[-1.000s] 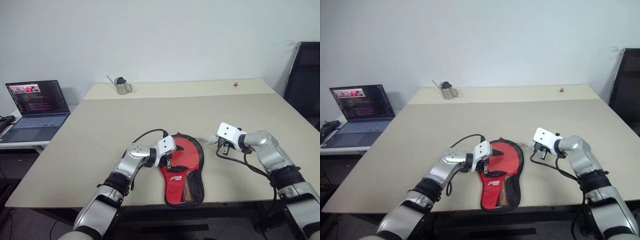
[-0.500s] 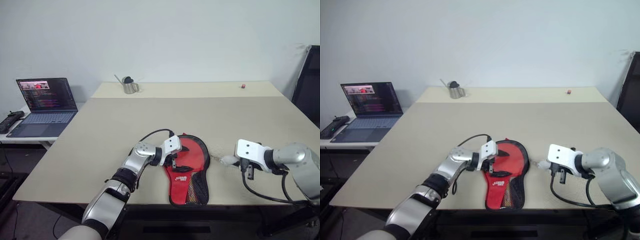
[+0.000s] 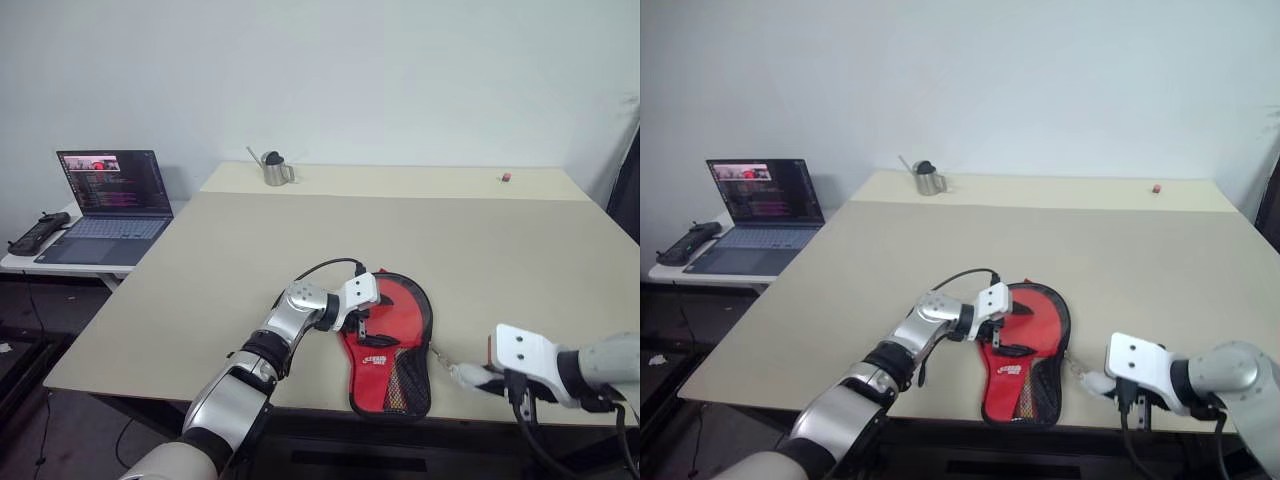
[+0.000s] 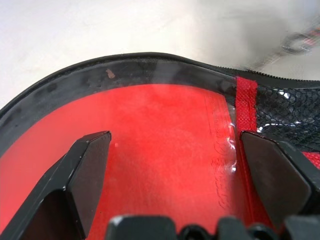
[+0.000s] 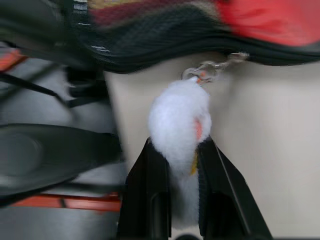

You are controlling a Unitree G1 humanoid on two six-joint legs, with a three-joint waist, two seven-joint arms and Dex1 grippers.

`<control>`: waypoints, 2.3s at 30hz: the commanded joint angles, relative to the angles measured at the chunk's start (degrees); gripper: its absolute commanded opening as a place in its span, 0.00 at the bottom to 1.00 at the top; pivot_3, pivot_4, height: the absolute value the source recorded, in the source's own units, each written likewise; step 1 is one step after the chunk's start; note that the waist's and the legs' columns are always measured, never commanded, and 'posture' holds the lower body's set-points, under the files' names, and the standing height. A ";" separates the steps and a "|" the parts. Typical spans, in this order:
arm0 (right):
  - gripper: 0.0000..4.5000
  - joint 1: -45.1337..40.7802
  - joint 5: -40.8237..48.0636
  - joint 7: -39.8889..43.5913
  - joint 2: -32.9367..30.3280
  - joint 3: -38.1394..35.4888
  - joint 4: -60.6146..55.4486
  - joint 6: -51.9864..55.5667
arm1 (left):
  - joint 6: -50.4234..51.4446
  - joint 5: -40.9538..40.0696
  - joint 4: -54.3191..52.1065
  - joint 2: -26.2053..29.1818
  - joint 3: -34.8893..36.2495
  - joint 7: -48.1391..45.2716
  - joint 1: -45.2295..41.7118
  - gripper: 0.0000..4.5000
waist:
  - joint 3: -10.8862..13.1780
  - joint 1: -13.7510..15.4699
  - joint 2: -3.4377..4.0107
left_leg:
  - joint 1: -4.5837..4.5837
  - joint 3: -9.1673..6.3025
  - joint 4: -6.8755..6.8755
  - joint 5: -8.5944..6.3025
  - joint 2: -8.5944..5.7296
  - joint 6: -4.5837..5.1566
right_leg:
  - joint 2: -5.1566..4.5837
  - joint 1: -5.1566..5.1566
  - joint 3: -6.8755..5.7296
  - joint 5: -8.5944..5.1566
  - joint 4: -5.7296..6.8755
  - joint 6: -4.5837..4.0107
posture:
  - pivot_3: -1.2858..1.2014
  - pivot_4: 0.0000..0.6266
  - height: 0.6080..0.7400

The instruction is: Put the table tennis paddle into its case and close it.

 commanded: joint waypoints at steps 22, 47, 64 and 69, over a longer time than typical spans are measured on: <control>0.05 21.93 27.04 -23.06 -9.64 0.06 -14.87 -4.80 | -1.47 9.88 11.16 -5.60 -5.32 1.22 -0.04 1.00 | -0.15 1.62 -0.30 | 0.15 -0.49 0.02 -0.36 -0.09 0.22 | -0.08 0.87 -0.38 -0.13 -0.94 0.22 | 0.52 0.24 1.00; 0.99 -14.03 35.78 -27.38 -2.13 -1.23 8.26 0.73 | 0.11 6.69 2.48 0.08 -2.09 1.85 7.96 1.00 | -0.28 0.08 -0.37 | 0.29 -0.55 -0.06 -0.41 0.03 0.25 | -0.01 0.85 -0.32 -0.17 -0.93 0.17 | 0.52 0.24 1.00; 0.99 -31.38 18.97 -16.41 22.99 7.45 43.15 -22.30 | 17.85 -8.15 -40.67 13.66 9.68 4.84 20.72 1.00 | 0.41 -4.70 0.05 | 0.06 -0.54 -0.13 -0.43 0.14 0.09 | 0.28 0.15 0.07 0.02 -0.36 -0.40 | 0.52 0.24 1.00; 0.99 -37.96 15.73 -12.52 25.02 7.22 57.08 -26.92 | 36.92 -20.54 -62.26 19.43 17.83 7.60 28.86 1.00 | 1.57 -4.59 0.31 | -0.29 -0.31 -0.11 -0.31 0.20 -0.17 | 0.30 -0.71 0.34 -0.19 0.40 -0.80 | 0.52 0.24 1.00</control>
